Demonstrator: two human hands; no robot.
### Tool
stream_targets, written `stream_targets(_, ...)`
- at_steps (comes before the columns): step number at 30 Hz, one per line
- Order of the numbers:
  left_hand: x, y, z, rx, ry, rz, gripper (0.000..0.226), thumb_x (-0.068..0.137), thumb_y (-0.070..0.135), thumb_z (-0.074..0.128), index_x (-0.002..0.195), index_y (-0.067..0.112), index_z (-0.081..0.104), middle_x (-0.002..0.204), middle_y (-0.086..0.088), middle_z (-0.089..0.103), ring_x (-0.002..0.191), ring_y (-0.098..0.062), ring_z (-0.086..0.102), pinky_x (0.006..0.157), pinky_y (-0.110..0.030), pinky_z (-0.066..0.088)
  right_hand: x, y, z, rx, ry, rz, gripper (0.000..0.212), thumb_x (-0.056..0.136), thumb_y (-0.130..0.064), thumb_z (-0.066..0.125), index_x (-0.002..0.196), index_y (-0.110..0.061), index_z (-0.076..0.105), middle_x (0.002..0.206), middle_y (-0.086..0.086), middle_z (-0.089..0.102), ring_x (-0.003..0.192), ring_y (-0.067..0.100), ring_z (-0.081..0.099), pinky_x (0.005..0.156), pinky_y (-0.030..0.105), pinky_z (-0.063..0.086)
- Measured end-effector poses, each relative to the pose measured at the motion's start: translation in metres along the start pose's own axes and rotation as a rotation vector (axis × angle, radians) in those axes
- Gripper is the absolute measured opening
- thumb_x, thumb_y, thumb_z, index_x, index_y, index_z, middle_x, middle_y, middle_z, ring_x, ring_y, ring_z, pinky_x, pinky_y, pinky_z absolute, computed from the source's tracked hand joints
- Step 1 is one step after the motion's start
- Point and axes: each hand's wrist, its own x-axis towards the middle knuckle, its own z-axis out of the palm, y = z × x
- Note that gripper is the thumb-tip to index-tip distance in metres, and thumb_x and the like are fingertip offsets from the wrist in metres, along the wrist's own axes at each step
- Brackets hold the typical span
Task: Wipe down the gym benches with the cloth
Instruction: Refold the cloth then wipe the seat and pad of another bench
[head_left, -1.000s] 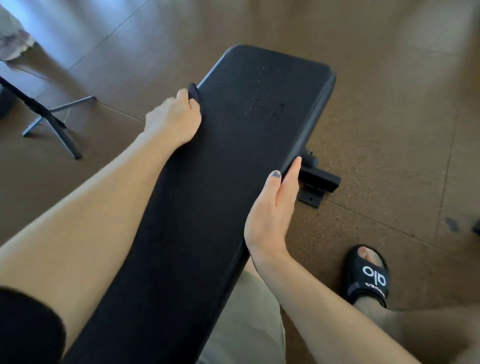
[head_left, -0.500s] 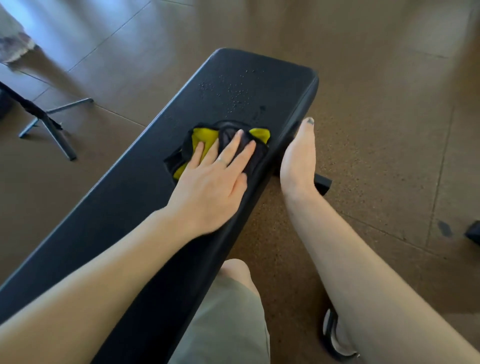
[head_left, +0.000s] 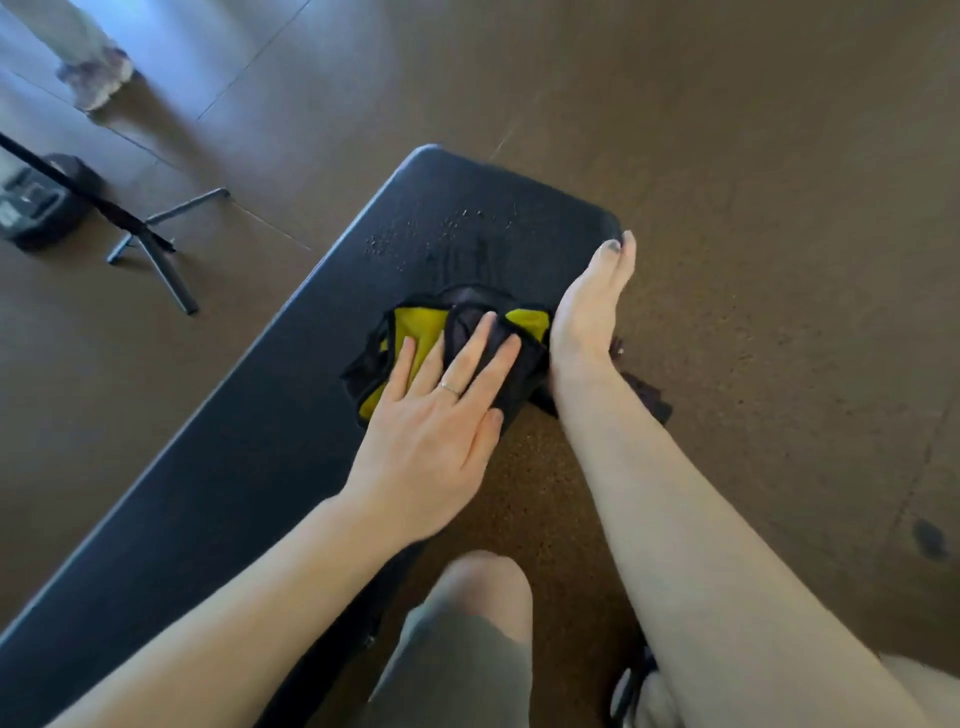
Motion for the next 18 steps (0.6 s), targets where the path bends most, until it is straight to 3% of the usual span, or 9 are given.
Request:
stream_targets(4, 0.032, 0.006, -0.004, 0.024, 0.012, -0.003, 0.062, 0.109, 0.045, 0.025, 0.163, 0.037, -0.003, 0.171, 0.011, -0.012, 0.158, -0.025, 0.001, 0.128, -0.049, -0.005, -0.006, -0.003, -0.005, 0.003, -0.007, 0.030, 0.051, 0.112, -0.043, 0.024, 0.162, -0.036, 0.013, 0.166, -0.001, 0.029, 0.146, 0.018, 0.038, 0.116, 0.033, 0.039)
stream_targets(10, 0.076, 0.016, -0.001, 0.027, 0.103, -0.001, 0.059, 0.107, 0.048, 0.016, 0.164, 0.036, 0.002, 0.171, 0.009, -0.004, 0.159, -0.025, 0.001, 0.128, -0.050, 0.000, 0.005, -0.003, -0.009, 0.004, -0.054, 0.064, 0.056, 0.107, -0.059, 0.023, 0.159, -0.040, 0.017, 0.164, -0.003, 0.034, 0.146, 0.019, 0.038, 0.122, 0.045, 0.032)
stream_targets(14, 0.060, 0.014, 0.001, 0.001, 0.120, 0.006, 0.059, 0.109, 0.047, 0.018, 0.163, 0.037, -0.001, 0.171, 0.010, -0.008, 0.159, -0.023, 0.001, 0.128, -0.047, -0.001, 0.028, 0.024, -0.012, 0.120, -0.128, 0.121, 0.105, 0.063, -0.104, 0.037, 0.152, -0.048, 0.037, 0.154, -0.009, 0.050, 0.140, 0.020, 0.049, 0.119, 0.051, 0.035)
stream_targets(15, 0.048, 0.011, 0.002, 0.008, 0.110, 0.018, 0.059, 0.109, 0.047, 0.018, 0.163, 0.036, -0.001, 0.171, 0.009, -0.007, 0.159, -0.023, 0.004, 0.129, -0.048, 0.001, 0.023, 0.021, -0.015, 0.152, -0.154, 0.160, 0.107, 0.062, -0.103, 0.042, 0.152, -0.045, 0.042, 0.151, -0.008, 0.055, 0.137, 0.021, 0.052, 0.118, 0.050, 0.037)
stream_targets(18, -0.001, -0.006, 0.005, 0.049, 0.070, 0.064, 0.059, 0.107, 0.046, 0.014, 0.164, 0.033, 0.003, 0.172, 0.008, -0.002, 0.158, -0.023, 0.014, 0.129, -0.050, 0.010, -0.004, -0.003, -0.019, 0.154, -0.150, 0.214, 0.074, 0.092, -0.080, 0.033, 0.146, -0.033, 0.053, 0.141, -0.004, 0.063, 0.129, 0.021, 0.059, 0.116, 0.045, 0.041)
